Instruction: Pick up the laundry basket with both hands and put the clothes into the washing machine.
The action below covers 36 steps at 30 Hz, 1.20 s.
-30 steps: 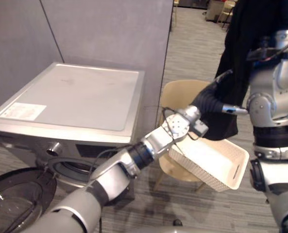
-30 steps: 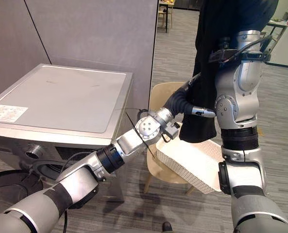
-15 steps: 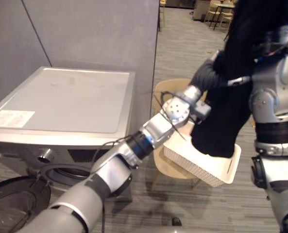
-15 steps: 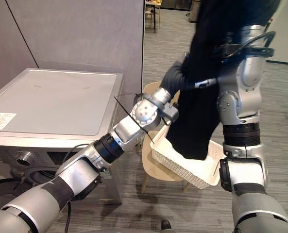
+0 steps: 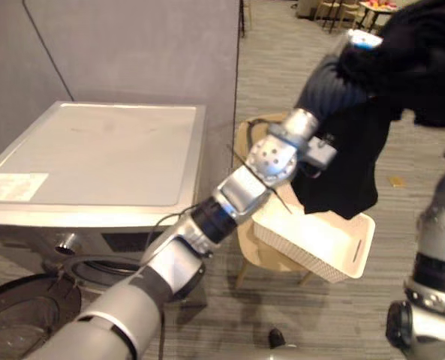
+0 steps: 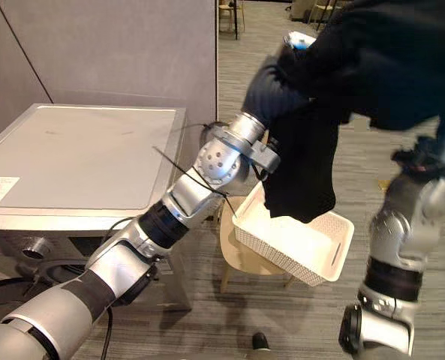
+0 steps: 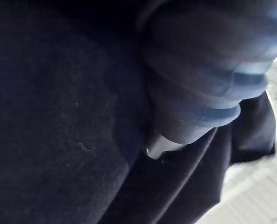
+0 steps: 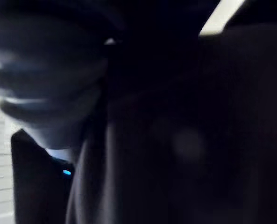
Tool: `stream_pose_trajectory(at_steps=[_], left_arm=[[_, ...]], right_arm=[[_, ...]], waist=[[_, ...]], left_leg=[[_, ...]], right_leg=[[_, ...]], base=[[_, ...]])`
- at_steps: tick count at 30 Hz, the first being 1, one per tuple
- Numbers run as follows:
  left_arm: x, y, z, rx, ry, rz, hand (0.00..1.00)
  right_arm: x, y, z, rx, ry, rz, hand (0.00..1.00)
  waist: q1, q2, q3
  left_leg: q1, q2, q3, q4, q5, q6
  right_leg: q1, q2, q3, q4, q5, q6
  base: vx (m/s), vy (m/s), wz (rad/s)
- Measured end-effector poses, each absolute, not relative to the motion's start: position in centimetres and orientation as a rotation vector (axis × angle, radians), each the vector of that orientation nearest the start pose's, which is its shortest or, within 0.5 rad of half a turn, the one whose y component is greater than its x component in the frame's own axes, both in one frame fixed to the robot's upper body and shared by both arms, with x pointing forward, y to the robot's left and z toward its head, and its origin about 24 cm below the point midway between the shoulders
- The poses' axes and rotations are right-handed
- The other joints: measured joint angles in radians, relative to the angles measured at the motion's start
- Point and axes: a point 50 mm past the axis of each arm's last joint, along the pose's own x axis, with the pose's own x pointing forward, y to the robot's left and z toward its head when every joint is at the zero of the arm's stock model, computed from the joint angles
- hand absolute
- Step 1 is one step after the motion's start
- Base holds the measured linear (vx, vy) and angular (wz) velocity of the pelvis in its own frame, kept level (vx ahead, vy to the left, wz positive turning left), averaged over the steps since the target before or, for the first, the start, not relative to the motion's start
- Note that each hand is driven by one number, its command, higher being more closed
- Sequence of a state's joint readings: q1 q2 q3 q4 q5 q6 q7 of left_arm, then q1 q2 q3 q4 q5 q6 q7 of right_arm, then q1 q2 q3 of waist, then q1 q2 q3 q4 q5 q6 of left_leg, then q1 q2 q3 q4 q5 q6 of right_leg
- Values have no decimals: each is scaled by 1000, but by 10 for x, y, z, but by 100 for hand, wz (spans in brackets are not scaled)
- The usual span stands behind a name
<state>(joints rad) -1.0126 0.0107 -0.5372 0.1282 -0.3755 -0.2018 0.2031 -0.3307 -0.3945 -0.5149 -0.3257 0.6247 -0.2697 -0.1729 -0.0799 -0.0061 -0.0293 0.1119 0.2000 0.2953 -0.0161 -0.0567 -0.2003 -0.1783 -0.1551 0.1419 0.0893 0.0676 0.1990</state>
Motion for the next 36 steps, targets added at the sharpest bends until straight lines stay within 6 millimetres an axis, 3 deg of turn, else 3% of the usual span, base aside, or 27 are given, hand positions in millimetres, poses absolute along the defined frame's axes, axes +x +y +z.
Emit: stream_pose_trajectory(at_steps=[3, 6, 8, 10, 11, 13, 19, 24, 30, 36], left_arm=[[267, -1, 294, -235, -952, -631, 100], [250, 28, 299, -251, -1069, -571, 100], [238, 65, 302, -289, -1169, -452, 100], [224, 110, 301, -303, -1262, -276, 100], [220, 121, 299, -299, -1282, -226, 100], [204, 154, 287, -285, -1317, -66, 100], [170, 205, 248, -223, -1252, 250, 100], [151, 223, 210, -264, -1093, 409, 100], [133, 231, 175, -241, -886, 503, 100], [135, 233, 125, -187, -568, 563, 100]], right_arm=[[181, -291, 229, 253, -1056, -432, 0], [161, -283, 214, 211, -1018, -446, 0], [149, -283, 192, 221, -934, -503, 0], [137, -284, 159, 241, -774, -583, 0], [135, -283, 149, 246, -720, -599, 0], [128, -279, 108, 303, -516, -652, 0], [121, -256, 19, 441, -88, -640, 0], [100, -232, -46, 530, 226, -639, 0], [64, -213, -102, 536, 564, -651, 0], [39, -210, -127, 542, 733, -689, 0]], waist=[[3, 16, 4], [9, 19, 3], [12, 20, 2], [16, 30, -4], [16, 33, -6], [23, 37, -10], [48, 53, -18], [72, 63, -23], [100, 64, -23], [100, 76, -23]], left_leg=[[9, 9, 12, 46, -36, -4], [1, 10, 18, 66, -60, -9], [-9, 9, 17, 69, -62, -10], [-18, 8, 16, 68, -61, -8], [-19, 7, 15, 69, -60, -8], [-20, 3, 13, 70, -57, -11], [-25, -11, 4, 69, -56, -10], [-4, -7, -22, 69, -58, -9], [-12, -8, -72, 87, -69, 8], [-38, 10, -157, 101, -69, 8]], right_leg=[[-4, 5, 5, 55, -37, -2], [-26, 4, 13, 98, -62, -2], [-44, 3, 14, 120, -70, -9], [-63, 2, 13, 139, -78, -7], [-65, 2, 13, 144, -81, -6], [-71, -3, 10, 156, -86, -6], [-68, -23, 0, 155, -92, 1], [-29, -33, -36, 178, -126, -2], [-14, -51, -77, 228, -169, -3], [24, -54, -156, 241, -191, -13]], base=[[-30, -10, -8], [-41, -9, -5], [-17, -5, 0], [0, 0, 0], [43, -5, 4], [66, 12, 4], [41, 24, 7], [13, 2, 19], [-20, -18, 25], [3, -30, 40]])
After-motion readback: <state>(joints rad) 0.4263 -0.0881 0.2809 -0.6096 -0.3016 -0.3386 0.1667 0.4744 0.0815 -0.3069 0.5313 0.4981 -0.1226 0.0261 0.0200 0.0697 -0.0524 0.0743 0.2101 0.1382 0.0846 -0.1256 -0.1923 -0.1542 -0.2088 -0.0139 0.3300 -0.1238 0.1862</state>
